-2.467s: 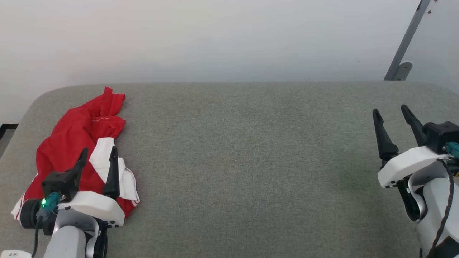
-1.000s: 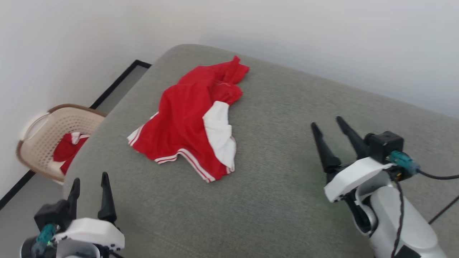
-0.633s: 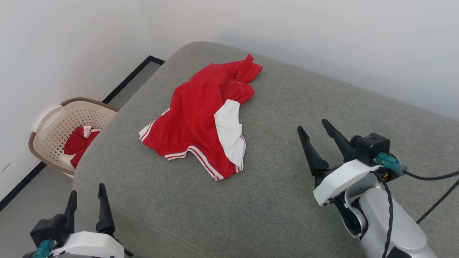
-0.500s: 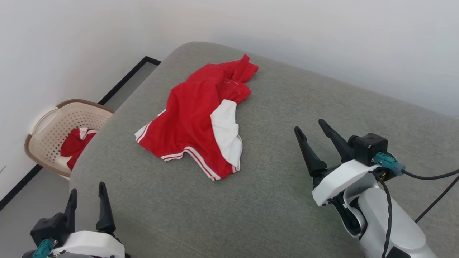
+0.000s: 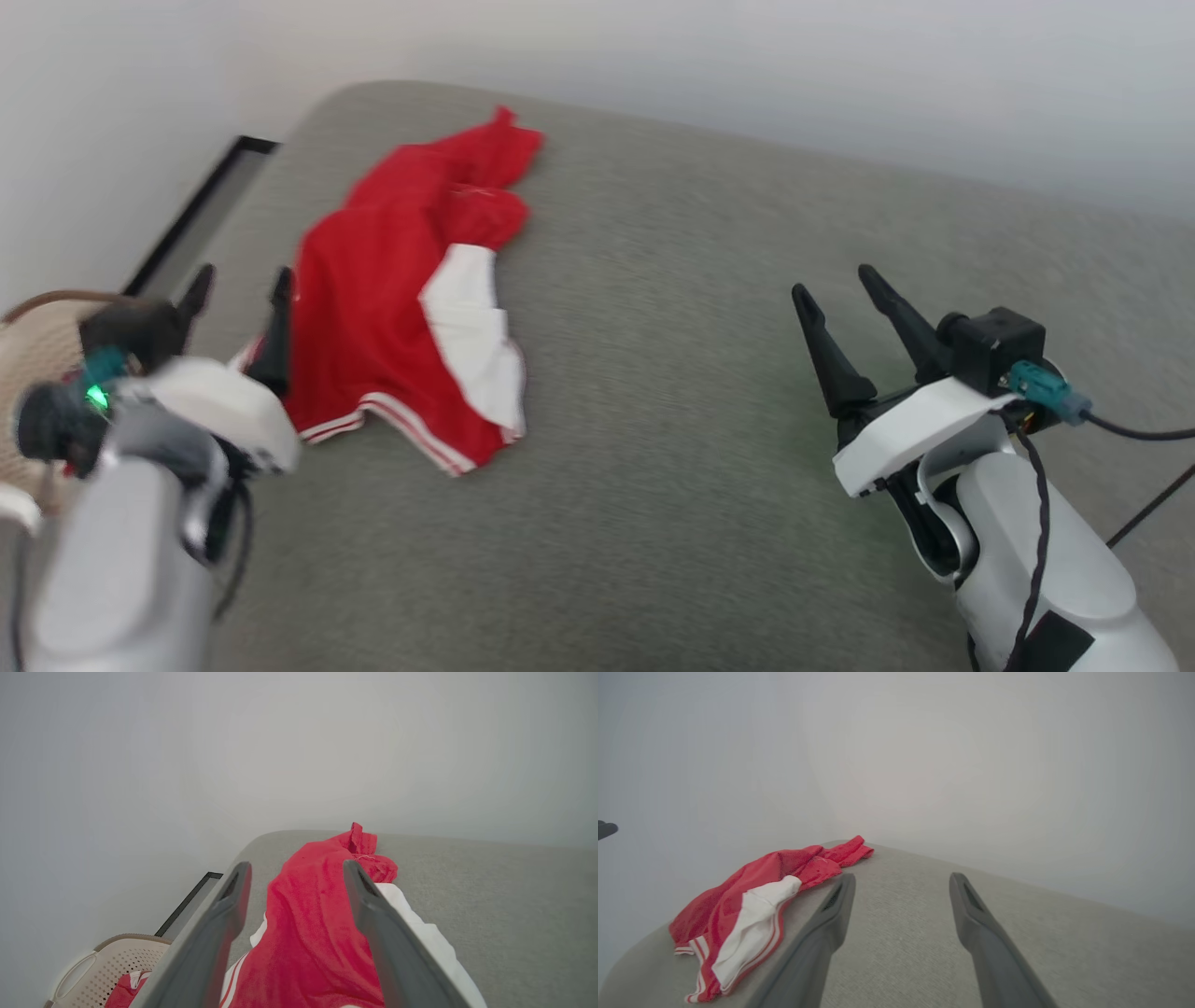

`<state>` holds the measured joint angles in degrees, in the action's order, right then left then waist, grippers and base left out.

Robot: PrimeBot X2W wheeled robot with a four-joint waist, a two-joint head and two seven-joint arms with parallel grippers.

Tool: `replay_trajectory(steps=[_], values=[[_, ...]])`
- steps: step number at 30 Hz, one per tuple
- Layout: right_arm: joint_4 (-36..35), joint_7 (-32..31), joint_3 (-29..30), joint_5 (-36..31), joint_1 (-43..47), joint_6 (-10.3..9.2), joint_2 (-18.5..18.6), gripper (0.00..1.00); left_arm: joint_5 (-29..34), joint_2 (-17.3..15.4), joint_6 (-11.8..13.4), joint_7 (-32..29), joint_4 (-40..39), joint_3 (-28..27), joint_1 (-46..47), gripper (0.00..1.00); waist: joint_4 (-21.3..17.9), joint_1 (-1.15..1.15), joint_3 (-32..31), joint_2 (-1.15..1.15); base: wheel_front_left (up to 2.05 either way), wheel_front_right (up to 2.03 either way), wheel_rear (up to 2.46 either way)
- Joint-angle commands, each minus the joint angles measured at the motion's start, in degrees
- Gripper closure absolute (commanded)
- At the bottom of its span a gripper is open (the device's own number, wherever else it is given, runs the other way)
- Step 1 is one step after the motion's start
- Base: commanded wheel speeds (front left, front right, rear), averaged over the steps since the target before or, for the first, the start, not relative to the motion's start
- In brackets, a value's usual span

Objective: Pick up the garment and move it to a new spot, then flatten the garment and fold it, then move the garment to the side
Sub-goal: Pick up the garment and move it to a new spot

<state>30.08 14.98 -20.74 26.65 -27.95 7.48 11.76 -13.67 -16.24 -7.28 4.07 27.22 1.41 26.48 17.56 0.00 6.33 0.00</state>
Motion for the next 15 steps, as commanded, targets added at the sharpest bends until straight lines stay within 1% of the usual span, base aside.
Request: replay_trajectory(steps=[1, 2, 4, 6, 7, 10, 11, 13, 15], values=[[-0.18, 0.28, -0.10, -0.07, -0.76, 0.02, -0.07, 0.00, -1.75, -0.36, -0.15, -1.16, 1.09, -0.13, 0.89, 0.00, -3.64, 0.00, 2.93, 0.00, 0.00, 0.00, 0.00], [-0.44, 0.28, -0.04, -0.15, -1.17, 0.02, -0.18, 0.00, -4.94, -0.77, -0.20, -3.73, 3.03, 0.14, 2.66, 0.00, -4.84, 0.00, 3.67, 0.00, 0.00, 0.00, 0.00], [-0.77, 0.28, 0.05, -0.24, -1.44, 0.03, -0.36, 0.00, -7.68, -4.66, -0.22, -9.52, 6.96, 2.14, 5.33, 0.00, -7.14, 0.00, 5.00, 0.00, 0.00, 0.00, 0.00], [-1.06, 0.28, 0.08, -0.28, -1.92, 0.03, -0.60, 0.00, -13.11, -6.79, -0.12, -16.27, 9.87, 4.78, 6.77, 0.00, -9.33, 0.00, 6.37, 0.00, 0.00, 0.00, 0.00], [-1.13, 0.28, 0.43, -0.25, -2.10, 0.02, -0.49, 0.00, -15.68, -7.68, -0.15, -19.85, 10.37, 6.63, 7.37, 0.00, -10.20, 0.00, 6.92, 0.00, 0.00, 0.00, 0.00], [-1.46, 0.28, 1.34, -0.27, -2.53, 0.02, -0.66, 0.00, -22.89, -12.95, -0.09, -28.86, 11.32, 10.45, 7.70, 0.00, -12.93, 0.00, 8.84, 0.00, 0.00, 0.00, 0.00], [-1.56, 0.28, 1.65, -0.38, -2.69, 0.03, -0.71, 0.00, -25.18, -13.93, -0.09, -31.54, 11.17, 11.81, 7.48, 0.00, -13.66, 0.00, 9.38, 0.00, 0.00, 0.00, 0.00], [-2.09, 0.28, 1.97, -0.58, -3.13, 0.03, -1.02, 0.00, -29.39, -15.89, -0.10, -34.81, 11.04, 12.42, 7.51, 0.00, -15.14, 0.00, 10.71, 0.00, 0.00, 0.00, 0.00], [-2.56, 0.28, 2.40, -0.92, -3.44, 0.02, -1.00, 0.00, -31.93, -17.36, -0.11, -37.39, 12.20, 12.88, 7.99, 0.00, -16.32, 0.00, 11.82, 0.00, 0.00, 0.00, 0.00]])
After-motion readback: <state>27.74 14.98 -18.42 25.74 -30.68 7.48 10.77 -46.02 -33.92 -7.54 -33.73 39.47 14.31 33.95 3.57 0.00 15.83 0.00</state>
